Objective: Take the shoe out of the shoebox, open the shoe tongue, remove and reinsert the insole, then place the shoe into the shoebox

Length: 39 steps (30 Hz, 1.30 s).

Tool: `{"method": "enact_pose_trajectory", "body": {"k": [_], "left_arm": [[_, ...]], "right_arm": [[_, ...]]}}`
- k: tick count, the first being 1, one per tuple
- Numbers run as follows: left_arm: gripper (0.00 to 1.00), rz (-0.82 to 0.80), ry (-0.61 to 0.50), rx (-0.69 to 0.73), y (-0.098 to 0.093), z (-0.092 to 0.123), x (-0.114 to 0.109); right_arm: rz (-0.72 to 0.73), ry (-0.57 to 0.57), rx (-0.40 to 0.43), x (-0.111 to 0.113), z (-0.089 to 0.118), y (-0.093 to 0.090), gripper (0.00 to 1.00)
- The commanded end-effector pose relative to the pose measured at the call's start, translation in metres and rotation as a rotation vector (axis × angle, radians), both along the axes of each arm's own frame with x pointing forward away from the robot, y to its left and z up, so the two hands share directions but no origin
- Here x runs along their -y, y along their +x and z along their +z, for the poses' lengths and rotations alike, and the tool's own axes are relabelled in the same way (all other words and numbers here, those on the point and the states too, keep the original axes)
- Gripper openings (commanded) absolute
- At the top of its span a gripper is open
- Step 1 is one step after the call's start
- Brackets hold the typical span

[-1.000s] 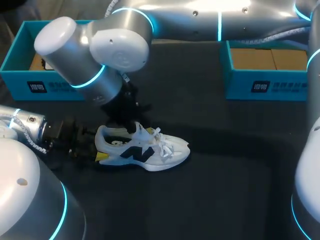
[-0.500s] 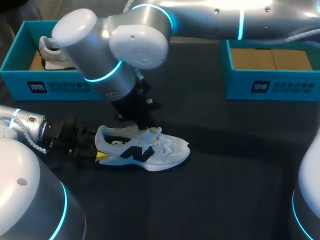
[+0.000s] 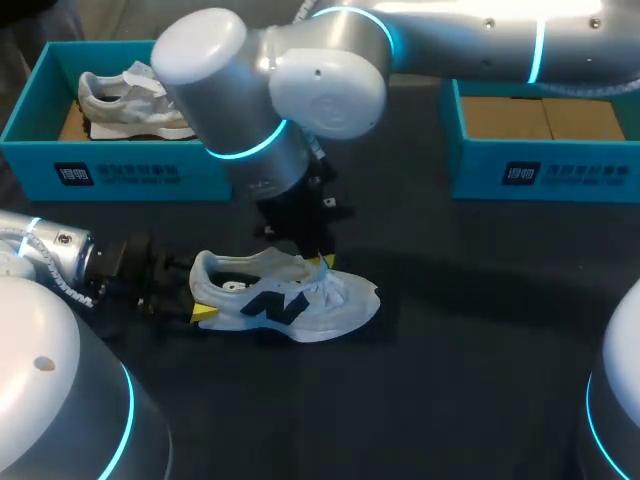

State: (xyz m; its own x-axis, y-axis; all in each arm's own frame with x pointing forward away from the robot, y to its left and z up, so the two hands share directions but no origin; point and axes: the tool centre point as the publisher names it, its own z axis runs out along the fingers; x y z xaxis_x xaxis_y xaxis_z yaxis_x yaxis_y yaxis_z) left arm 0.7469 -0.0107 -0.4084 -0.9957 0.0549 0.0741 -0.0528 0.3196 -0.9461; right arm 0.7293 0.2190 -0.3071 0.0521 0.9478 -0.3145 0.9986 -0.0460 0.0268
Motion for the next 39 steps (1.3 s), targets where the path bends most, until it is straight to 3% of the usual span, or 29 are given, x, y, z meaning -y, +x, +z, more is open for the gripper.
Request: {"method": "enact_pose_trajectory", "body": {"k": [1,9,12,17,21,25,31,35,37,39], "left_arm": [[0.00,0.004,0.000,0.001,0.000,0.000,0.000],[0.00,0.004,0.000,0.001,0.000,0.000,0.000],[0.00,0.004,0.000,0.001,0.000,0.000,0.000],[0.00,0.004,0.000,0.001,0.000,0.000,0.000],[0.00,0.004,0.000,0.001,0.000,0.000,0.000],[0.00,0.004,0.000,0.001,0.000,0.000,0.000],[0.00,0.004,0.000,0.001,0.000,0.000,0.000],[0.00,0.004,0.000,0.001,0.000,0.000,0.000],[0.00,0.004,0.000,0.001,0.000,0.000,0.000],[0.00,0.004,0.000,0.001,0.000,0.000,0.000]], "right_arm": [[-0.319,0.044,0.112,0.008,-0.002,-0.007,0.00],[-0.364,0.044,0.096,0.021,-0.014,-0.010,0.00],[-0.374,0.043,0.086,0.025,-0.022,-0.011,0.12],[-0.394,0.045,0.069,0.029,-0.037,-0.012,0.17],[-0.405,0.050,0.057,0.031,-0.046,-0.013,0.28],[-0.415,0.053,0.045,0.033,-0.051,-0.014,0.32],[-0.425,0.058,0.029,0.033,-0.058,-0.014,0.47],[-0.428,0.060,0.023,0.033,-0.060,-0.014,0.49],[-0.429,0.060,0.022,0.033,-0.060,-0.014,0.64],[-0.428,0.067,0.026,0.032,-0.056,-0.014,0.89]]}}
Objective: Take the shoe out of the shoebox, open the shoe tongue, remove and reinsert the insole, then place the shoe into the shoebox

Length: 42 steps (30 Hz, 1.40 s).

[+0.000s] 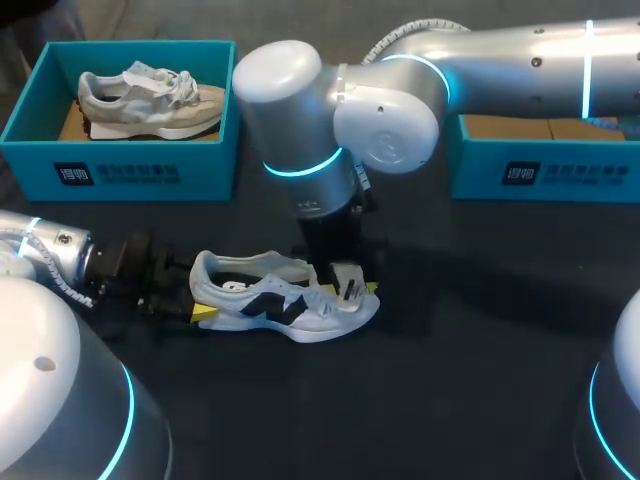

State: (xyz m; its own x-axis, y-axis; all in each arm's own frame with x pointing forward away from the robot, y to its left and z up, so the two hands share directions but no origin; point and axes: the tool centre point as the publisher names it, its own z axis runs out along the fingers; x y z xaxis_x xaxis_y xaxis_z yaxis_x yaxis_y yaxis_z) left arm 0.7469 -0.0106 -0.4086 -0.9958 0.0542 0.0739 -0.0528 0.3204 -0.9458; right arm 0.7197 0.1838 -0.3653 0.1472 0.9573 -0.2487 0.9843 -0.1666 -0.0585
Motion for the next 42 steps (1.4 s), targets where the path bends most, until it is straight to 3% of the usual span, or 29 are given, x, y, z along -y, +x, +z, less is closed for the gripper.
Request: {"method": "enact_pose_trajectory", "body": {"k": [1,10,18,24,31,36,42], "left_arm": [[0.00,0.003,-0.001,0.001,0.000,0.000,0.000],[0.00,0.003,-0.001,0.001,0.000,0.000,0.000],[0.00,0.003,-0.001,0.001,0.000,0.000,0.000],[0.00,0.003,-0.001,0.001,0.000,0.000,0.000],[0.00,0.003,-0.001,0.001,0.000,0.000,0.000],[0.00,0.003,-0.001,0.001,0.000,0.000,0.000],[0.00,0.003,-0.001,0.001,0.000,0.000,0.000]], "right_arm": [[-0.307,-0.026,0.098,-0.003,0.006,-0.005,1.00],[-0.241,-0.016,0.174,-0.003,0.043,-0.005,1.00],[-0.076,0.017,0.237,-0.021,0.070,0.001,1.00],[0.286,0.042,0.318,-0.044,0.094,0.008,1.00],[0.799,0.060,0.276,-0.073,0.108,0.013,1.00],[1.120,0.080,0.201,-0.087,0.113,0.008,1.00],[1.358,0.136,0.074,-0.095,0.109,0.004,1.00]]}}
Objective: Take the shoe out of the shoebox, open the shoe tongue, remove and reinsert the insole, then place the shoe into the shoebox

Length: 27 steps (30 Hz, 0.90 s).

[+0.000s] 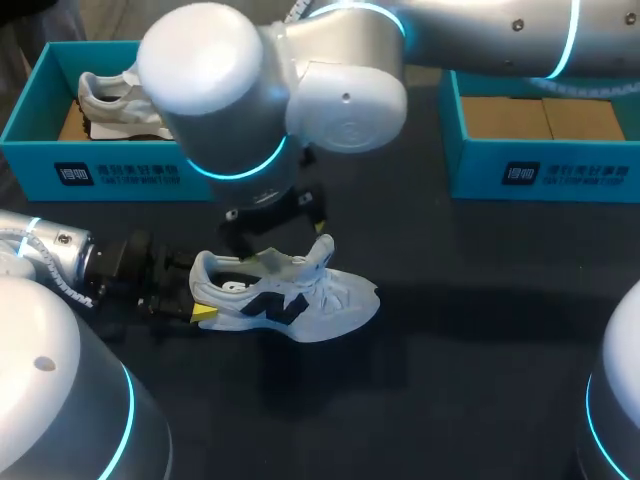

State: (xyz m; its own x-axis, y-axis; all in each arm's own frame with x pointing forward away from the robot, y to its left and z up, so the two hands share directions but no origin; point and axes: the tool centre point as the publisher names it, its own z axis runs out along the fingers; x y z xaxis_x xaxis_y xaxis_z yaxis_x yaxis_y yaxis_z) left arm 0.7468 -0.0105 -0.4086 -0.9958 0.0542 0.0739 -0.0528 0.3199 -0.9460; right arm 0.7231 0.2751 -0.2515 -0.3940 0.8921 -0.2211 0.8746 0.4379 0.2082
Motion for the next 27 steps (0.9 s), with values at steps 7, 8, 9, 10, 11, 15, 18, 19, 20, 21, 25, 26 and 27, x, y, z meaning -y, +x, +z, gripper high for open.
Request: {"method": "enact_pose_trajectory", "body": {"k": [7,8,9,10,11,15,18,19,20,21,25,26,27], "left_arm": [[0.00,0.003,0.000,0.001,0.000,0.000,0.000],[0.00,0.003,0.000,0.001,0.000,0.000,0.000],[0.00,0.003,0.000,0.001,0.000,0.000,0.000],[0.00,0.003,0.000,0.001,0.000,0.000,0.000],[0.00,0.003,0.000,0.001,0.000,0.000,0.000],[0.00,0.003,0.000,0.001,0.000,0.000,0.000],[0.00,0.003,0.000,0.001,0.000,0.000,0.000],[0.00,0.003,0.000,0.001,0.000,0.000,0.000],[0.00,0.003,0.000,0.001,0.000,0.000,0.000],[0.00,0.003,0.000,0.001,0.000,0.000,0.000],[0.00,0.003,0.000,0.001,0.000,0.000,0.000],[0.00,0.003,0.000,0.001,0.000,0.000,0.000],[0.00,0.003,0.000,0.001,0.000,0.000,0.000]], "right_arm": [[0.751,-0.099,-0.166,-0.003,-0.008,0.000,1.00],[0.751,-0.099,-0.166,-0.003,-0.008,0.000,1.00],[0.751,-0.099,-0.166,-0.003,-0.008,0.000,1.00],[0.751,-0.099,-0.166,-0.003,-0.008,0.000,1.00],[0.751,-0.099,-0.166,-0.003,-0.008,0.000,1.00],[0.751,-0.099,-0.166,-0.003,-0.008,0.000,1.00],[0.751,-0.099,-0.166,-0.003,-0.008,0.000,1.00],[0.751,-0.099,-0.166,-0.003,-0.008,0.000,1.00],[0.751,-0.099,-0.166,-0.003,-0.008,0.000,1.00],[0.744,-0.099,-0.168,-0.002,-0.010,-0.001,1.00],[0.775,-0.106,-0.154,-0.005,-0.015,-0.001,0.31],[0.775,-0.108,-0.154,-0.006,-0.017,0.000,0.00],[0.771,-0.111,-0.144,-0.007,-0.018,0.001,0.00]]}}
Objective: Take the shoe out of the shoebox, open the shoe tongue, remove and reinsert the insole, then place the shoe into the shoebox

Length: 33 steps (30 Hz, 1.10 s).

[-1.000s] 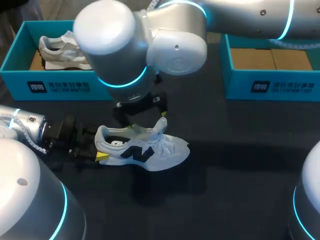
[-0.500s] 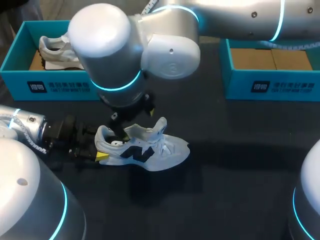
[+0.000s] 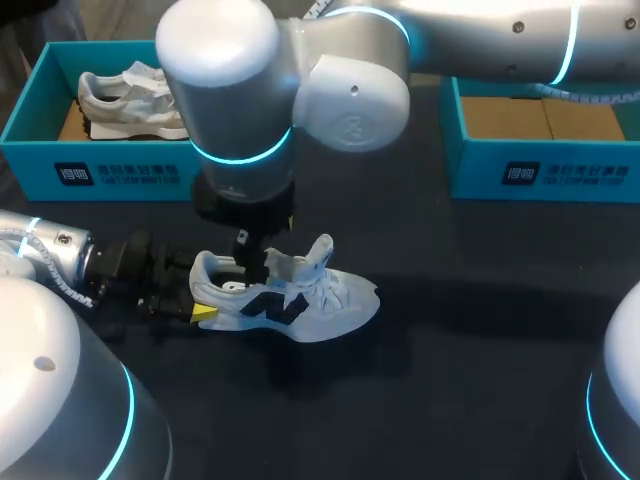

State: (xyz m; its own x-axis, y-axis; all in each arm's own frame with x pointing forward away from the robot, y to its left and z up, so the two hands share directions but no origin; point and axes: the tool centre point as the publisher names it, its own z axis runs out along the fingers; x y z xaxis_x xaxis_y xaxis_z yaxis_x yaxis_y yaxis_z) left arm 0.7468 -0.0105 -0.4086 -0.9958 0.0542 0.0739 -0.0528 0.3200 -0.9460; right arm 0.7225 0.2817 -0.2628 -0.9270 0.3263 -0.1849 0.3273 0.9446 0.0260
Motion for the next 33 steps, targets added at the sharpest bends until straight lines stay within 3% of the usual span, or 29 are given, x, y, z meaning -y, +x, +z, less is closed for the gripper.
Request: {"method": "enact_pose_trajectory", "body": {"k": [1,6,23,33], "left_arm": [[0.00,0.003,0.000,0.001,0.000,0.000,0.000],[0.00,0.003,0.000,0.001,0.000,0.000,0.000],[0.00,0.003,0.000,0.001,0.000,0.000,0.000],[0.00,0.003,0.000,0.001,0.000,0.000,0.000]], "right_arm": [[-0.005,0.016,0.019,-0.002,-0.008,0.003,0.00],[0.003,-0.004,0.045,-0.012,-0.016,0.012,0.00],[0.003,-0.004,0.045,-0.012,-0.016,0.012,0.00],[0.056,0.033,-0.030,-0.047,-0.067,0.029,0.00]]}}
